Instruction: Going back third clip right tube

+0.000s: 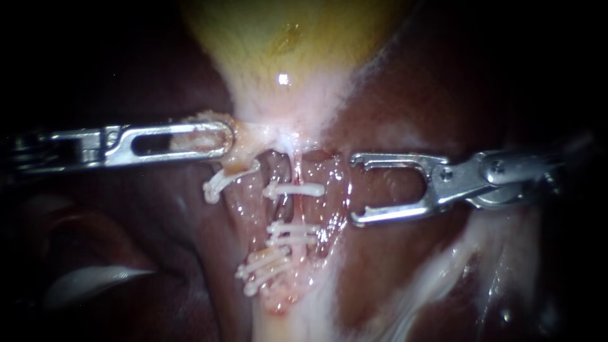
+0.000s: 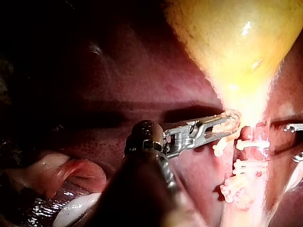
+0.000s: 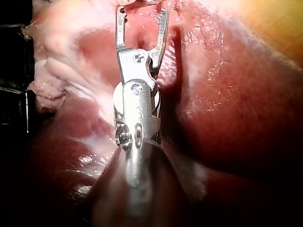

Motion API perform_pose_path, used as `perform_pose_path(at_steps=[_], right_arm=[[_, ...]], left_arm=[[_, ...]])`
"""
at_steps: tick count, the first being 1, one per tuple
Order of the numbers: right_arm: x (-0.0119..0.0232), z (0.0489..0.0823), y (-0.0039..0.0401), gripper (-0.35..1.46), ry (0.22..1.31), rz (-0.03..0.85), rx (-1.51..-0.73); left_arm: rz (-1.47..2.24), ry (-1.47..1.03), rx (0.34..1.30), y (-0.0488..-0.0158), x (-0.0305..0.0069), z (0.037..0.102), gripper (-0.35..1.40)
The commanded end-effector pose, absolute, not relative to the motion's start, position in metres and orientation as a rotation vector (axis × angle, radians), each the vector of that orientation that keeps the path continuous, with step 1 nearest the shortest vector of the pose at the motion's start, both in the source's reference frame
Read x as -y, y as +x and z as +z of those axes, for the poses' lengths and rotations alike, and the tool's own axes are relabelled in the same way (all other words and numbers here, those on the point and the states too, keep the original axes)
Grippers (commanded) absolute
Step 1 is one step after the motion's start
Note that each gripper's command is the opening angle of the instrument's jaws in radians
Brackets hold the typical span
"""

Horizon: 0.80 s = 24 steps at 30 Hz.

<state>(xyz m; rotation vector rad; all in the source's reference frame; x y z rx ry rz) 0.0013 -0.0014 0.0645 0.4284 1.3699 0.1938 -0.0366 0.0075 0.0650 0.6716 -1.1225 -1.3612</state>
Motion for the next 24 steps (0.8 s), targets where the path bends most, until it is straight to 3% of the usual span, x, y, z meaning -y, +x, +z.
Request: perform_pose_path(at_steps=[1,10,24], right_arm=[[0.0015,0.0645,0.0012,0.5,0.429,0.194,-1.37],[0.0016,0.0644,0.0004,0.5,0.432,0.187,-1.368],[0.002,0.0641,0.0,0.5,0.435,0.183,-1.368]], left_arm=[[-1.361,0.671,1.122,-0.0366,-0.0075,0.065,-0.35],[-1.362,0.669,1.123,-0.0372,-0.0076,0.0656,-0.35],[-1.352,0.659,1.135,-0.0415,-0.0075,0.07,-0.35]])
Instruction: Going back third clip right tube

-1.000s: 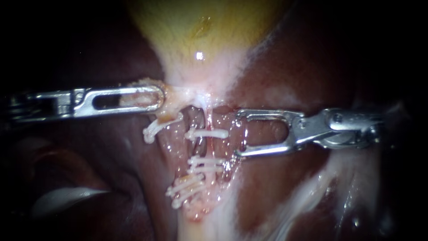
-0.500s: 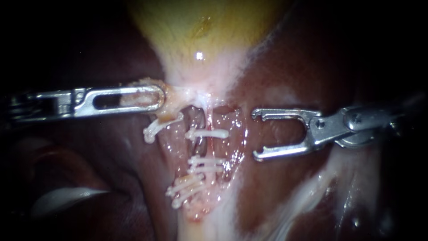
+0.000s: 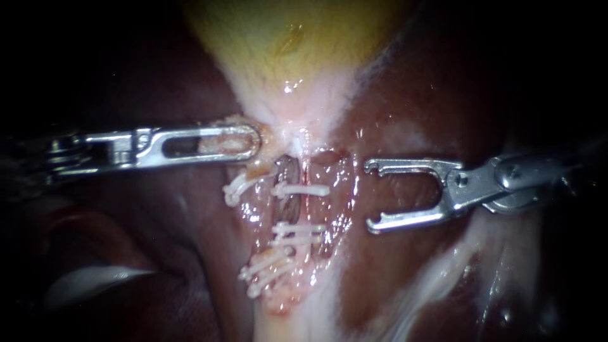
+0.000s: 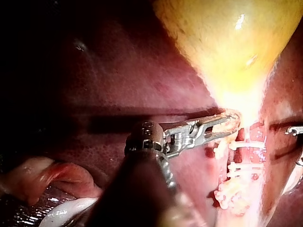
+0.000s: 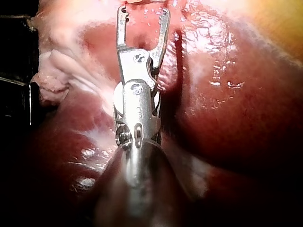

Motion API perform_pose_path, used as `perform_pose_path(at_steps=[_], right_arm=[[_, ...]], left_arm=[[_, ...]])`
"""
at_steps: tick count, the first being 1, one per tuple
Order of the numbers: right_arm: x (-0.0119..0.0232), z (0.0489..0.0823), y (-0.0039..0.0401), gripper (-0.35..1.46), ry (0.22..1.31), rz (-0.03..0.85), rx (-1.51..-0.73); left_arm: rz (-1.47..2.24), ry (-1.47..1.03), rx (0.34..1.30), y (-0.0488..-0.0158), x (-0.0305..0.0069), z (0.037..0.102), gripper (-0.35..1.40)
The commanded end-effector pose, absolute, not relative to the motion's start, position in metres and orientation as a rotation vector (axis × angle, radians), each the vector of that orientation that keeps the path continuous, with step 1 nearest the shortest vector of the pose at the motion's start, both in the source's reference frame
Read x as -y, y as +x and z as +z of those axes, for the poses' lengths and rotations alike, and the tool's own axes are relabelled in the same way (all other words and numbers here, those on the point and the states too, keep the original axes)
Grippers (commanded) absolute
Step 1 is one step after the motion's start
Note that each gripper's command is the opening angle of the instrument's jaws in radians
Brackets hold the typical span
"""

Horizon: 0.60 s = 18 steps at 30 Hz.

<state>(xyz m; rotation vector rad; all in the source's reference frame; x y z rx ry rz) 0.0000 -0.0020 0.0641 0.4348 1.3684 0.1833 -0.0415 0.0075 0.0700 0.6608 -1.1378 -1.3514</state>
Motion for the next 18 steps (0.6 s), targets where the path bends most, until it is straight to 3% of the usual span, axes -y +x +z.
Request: perform_pose_path(at_steps=[1,18], right_arm=[[0.002,0.0641,0.0,0.5,0.435,0.183,-1.368],[0.0021,0.064,0.0001,0.5,0.435,0.183,-1.369]], left_arm=[[-1.347,0.662,1.13,-0.0418,-0.0074,0.0704,-0.35],[-1.345,0.676,1.099,-0.0434,-0.0069,0.0727,-0.35]])
